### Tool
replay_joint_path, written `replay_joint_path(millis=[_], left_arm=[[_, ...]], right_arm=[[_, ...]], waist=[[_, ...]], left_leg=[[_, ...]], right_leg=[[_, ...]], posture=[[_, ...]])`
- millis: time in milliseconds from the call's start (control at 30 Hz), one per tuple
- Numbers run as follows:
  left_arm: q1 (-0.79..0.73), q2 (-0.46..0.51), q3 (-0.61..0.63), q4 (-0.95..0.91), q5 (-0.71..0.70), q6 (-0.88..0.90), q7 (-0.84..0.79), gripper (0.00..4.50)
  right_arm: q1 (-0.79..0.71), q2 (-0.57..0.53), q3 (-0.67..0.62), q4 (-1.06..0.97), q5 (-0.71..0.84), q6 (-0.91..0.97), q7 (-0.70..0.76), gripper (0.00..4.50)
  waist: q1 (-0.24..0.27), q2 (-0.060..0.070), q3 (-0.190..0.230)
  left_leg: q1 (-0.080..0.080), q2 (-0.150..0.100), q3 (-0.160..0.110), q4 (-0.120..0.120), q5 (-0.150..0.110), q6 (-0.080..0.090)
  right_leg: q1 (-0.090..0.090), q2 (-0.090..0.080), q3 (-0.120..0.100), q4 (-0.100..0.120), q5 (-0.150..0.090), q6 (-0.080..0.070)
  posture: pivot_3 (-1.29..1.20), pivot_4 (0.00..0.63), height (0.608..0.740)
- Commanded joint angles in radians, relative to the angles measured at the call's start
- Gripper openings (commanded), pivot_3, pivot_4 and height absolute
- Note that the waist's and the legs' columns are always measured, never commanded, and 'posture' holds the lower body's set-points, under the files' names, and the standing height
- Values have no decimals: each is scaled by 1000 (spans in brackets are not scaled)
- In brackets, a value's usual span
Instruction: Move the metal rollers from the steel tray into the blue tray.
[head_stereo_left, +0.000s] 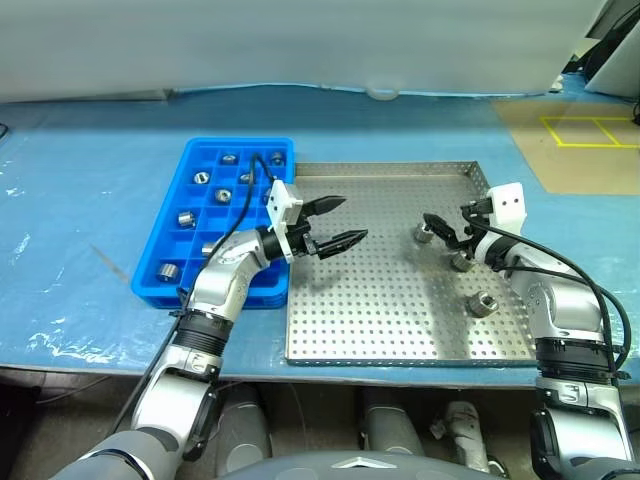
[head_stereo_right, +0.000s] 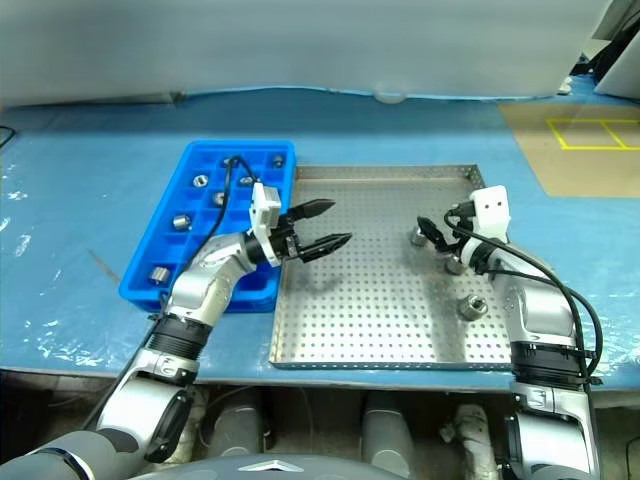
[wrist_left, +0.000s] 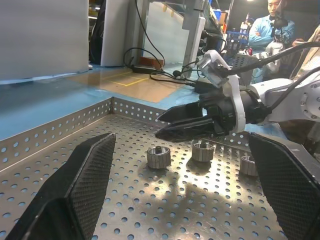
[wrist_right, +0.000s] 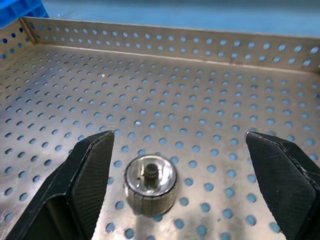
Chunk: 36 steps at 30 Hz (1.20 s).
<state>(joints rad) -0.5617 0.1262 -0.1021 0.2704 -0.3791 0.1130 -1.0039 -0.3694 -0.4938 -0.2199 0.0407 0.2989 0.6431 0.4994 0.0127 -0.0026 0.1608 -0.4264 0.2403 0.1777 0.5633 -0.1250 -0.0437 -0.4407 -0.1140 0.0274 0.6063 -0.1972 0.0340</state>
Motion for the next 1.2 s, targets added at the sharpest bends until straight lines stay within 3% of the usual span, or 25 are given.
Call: replay_joint_path(millis=[33, 133, 233, 433, 767, 1200], left_arm=[[-19, 1, -5, -8, 4, -31, -16, 4439], [-10, 2, 1, -9, 9, -37, -7, 4439], [0, 6, 4, -16, 10, -38, 0, 4481], [27, 23, 4, -44, 15, -39, 15, 4481], [56, 136, 108, -116, -38, 4, 46, 4481], [368, 246, 228, -467, -46, 68, 236, 4481]], right_arm=[[-14, 16, 18, -14, 33, 41, 13, 4402], [-26, 16, 65, 58, -4, 42, 13, 4402], [-44, 1, 114, 139, -61, 2, 8, 3821], [-71, 15, 128, 177, -82, -69, 14, 1737], [-210, 130, 113, 108, 37, -223, 141, 1676], [-479, 304, 305, 442, -22, -398, 381, 1676]], waist=[[1, 0, 0], [1, 0, 0], [1, 0, 0], [5, 0, 0], [3, 0, 0], [95, 0, 1]], left_leg=[[0, 0, 0, 0, 0, 0], [0, 0, 0, 0, 0, 0], [0, 0, 0, 0, 0, 0], [2, 0, 0, -1, 0, 0], [2, 2, 0, -3, 1, -1], [0, 3, -1, -10, 2, -3]], right_leg=[[0, 0, 0, 0, 0, 0], [0, 0, 0, 0, 0, 0], [0, 0, 0, 0, 0, 0], [2, 0, 0, -1, 0, 0], [-1, 2, 0, 0, 0, 0], [-3, 2, -5, -1, -2, -4]], posture=[[-280, 150, 740], [-280, 150, 740], [-280, 150, 740], [-217, 150, 740], [-68, 150, 740], [307, 150, 740]])
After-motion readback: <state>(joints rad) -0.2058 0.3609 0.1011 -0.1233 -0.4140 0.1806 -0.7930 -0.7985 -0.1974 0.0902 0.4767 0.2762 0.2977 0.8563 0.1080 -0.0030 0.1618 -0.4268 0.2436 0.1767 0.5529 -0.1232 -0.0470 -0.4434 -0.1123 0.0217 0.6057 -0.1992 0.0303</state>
